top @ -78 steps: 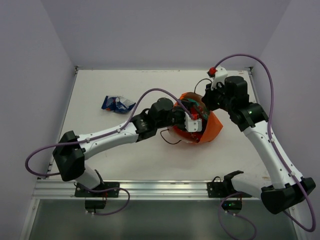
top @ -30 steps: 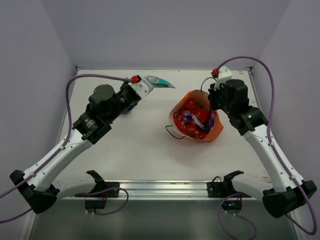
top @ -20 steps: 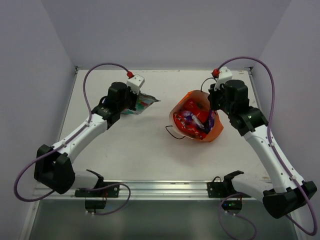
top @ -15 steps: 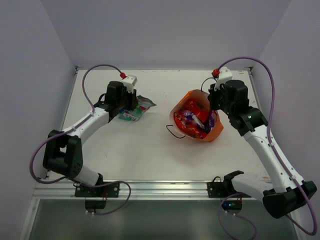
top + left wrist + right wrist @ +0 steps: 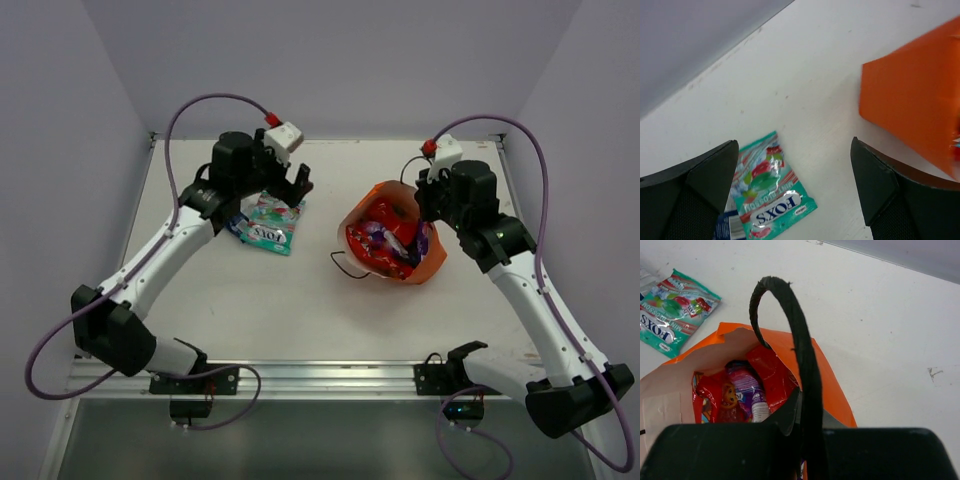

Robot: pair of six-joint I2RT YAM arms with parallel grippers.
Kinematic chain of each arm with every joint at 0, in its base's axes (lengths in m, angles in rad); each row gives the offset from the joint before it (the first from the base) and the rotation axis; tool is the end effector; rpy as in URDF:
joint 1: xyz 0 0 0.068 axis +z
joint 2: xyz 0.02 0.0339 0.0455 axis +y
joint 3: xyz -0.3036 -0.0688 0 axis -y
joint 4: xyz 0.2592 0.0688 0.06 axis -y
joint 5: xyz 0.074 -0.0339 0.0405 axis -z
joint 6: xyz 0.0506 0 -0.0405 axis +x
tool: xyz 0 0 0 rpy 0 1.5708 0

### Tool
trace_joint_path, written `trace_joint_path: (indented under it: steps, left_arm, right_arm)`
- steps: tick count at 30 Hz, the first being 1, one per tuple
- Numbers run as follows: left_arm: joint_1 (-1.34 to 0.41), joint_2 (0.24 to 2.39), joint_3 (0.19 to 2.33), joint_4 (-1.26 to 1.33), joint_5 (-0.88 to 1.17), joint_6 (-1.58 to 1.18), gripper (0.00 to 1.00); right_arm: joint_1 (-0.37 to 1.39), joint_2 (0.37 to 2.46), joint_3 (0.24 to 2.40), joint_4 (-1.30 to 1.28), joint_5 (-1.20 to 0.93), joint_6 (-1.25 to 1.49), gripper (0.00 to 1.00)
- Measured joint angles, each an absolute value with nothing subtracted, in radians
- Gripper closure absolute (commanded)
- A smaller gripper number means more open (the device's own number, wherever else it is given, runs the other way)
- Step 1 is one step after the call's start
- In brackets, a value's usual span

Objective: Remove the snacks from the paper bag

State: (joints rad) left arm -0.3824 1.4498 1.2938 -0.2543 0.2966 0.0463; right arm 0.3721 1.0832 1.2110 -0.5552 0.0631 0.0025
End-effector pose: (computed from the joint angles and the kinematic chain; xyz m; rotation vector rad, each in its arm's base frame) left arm 0.3294 -0.1484 0.3851 0.6132 1.9014 -0.5109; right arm 0.2252 0.0845 0.4227 -0.3278 1.9747 0.1777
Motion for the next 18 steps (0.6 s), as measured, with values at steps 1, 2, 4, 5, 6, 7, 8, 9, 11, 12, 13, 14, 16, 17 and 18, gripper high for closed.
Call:
trace_joint_path:
  steps: [1, 2, 4, 5, 6, 7, 8, 9, 11, 12, 13, 14, 16, 17, 18]
  left_arm:
    - [-0.43, 1.43, 1.316, -0.267, 0.295, 0.091, 0.0]
    - [-0.496, 1.408, 1.338, -0.279, 0.294, 0.145, 0.01]
    - [-0.621, 1.374, 1.37, -0.299, 0.305, 0.235, 0.04]
    - [-0.654, 1.362, 1.379, -0.313, 0.311, 0.277, 0.04]
    - [-0.72, 1.356, 1.386, -0.326, 0.313, 0.311, 0.05]
    - [-0.757, 1.354, 1.393, -0.342, 0.313, 0.346, 0.05]
    - [-0.789, 1.357, 1.401, -0.363, 0.311, 0.379, 0.05]
    - [-0.817, 1.362, 1.408, -0.382, 0.309, 0.409, 0.05]
    - [-0.865, 1.381, 1.422, -0.422, 0.307, 0.466, 0.06]
    - [-0.885, 1.391, 1.43, -0.44, 0.306, 0.486, 0.06]
    - [-0.907, 1.409, 1.439, -0.459, 0.307, 0.514, 0.07]
    - [-0.922, 1.426, 1.447, -0.473, 0.307, 0.533, 0.08]
    - [-0.947, 1.461, 1.464, -0.5, 0.308, 0.567, 0.1]
    - [-0.957, 1.484, 1.472, -0.516, 0.313, 0.582, 0.11]
    - [-0.962, 1.507, 1.482, -0.534, 0.32, 0.596, 0.12]
  right_arm:
    - [0.372, 1.083, 1.211, -0.556, 0.059, -0.006, 1.0]
    - [0.372, 1.083, 1.211, -0.556, 0.056, -0.015, 1.0]
    - [0.372, 1.083, 1.211, -0.556, 0.047, -0.03, 1.0]
    - [0.372, 1.083, 1.211, -0.557, 0.041, -0.039, 1.0]
    - [0.372, 1.082, 1.211, -0.558, 0.035, -0.047, 1.0]
    - [0.373, 1.081, 1.211, -0.56, 0.03, -0.055, 1.0]
    - [0.373, 1.079, 1.211, -0.561, 0.024, -0.062, 1.0]
    - [0.374, 1.077, 1.211, -0.563, 0.015, -0.068, 1.0]
    - [0.375, 1.074, 1.211, -0.566, 0.005, -0.079, 1.0]
    - [0.377, 1.073, 1.211, -0.568, 0.002, -0.083, 1.0]
    - [0.379, 1.071, 1.211, -0.569, -0.002, -0.087, 1.0]
    - [0.38, 1.071, 1.211, -0.569, -0.007, -0.09, 1.0]
    - [0.382, 1.07, 1.211, -0.57, -0.017, -0.096, 1.0]
    - [0.384, 1.069, 1.211, -0.571, -0.019, -0.098, 1.0]
    - [0.385, 1.067, 1.211, -0.572, -0.02, -0.1, 1.0]
